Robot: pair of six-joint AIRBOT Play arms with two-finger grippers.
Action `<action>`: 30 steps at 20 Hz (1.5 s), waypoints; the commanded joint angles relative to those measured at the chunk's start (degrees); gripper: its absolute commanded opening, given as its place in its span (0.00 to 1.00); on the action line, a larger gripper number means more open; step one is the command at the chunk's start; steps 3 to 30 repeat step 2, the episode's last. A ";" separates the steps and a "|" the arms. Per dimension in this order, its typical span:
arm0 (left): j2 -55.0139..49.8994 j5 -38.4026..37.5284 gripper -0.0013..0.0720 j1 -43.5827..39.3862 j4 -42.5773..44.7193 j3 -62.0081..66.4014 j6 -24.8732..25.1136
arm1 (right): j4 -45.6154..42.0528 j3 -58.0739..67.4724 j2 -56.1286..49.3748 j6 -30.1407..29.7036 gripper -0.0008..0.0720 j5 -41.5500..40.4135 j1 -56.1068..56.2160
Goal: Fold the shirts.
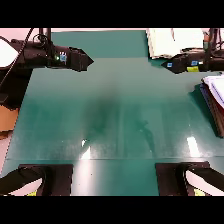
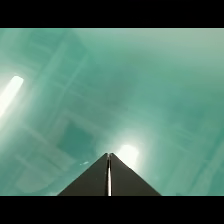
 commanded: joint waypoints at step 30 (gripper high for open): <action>0.00 2.56 0.05 -0.02 -0.02 0.02 -0.02 | 0.09 -0.02 0.04 0.02 0.03 0.35 2.34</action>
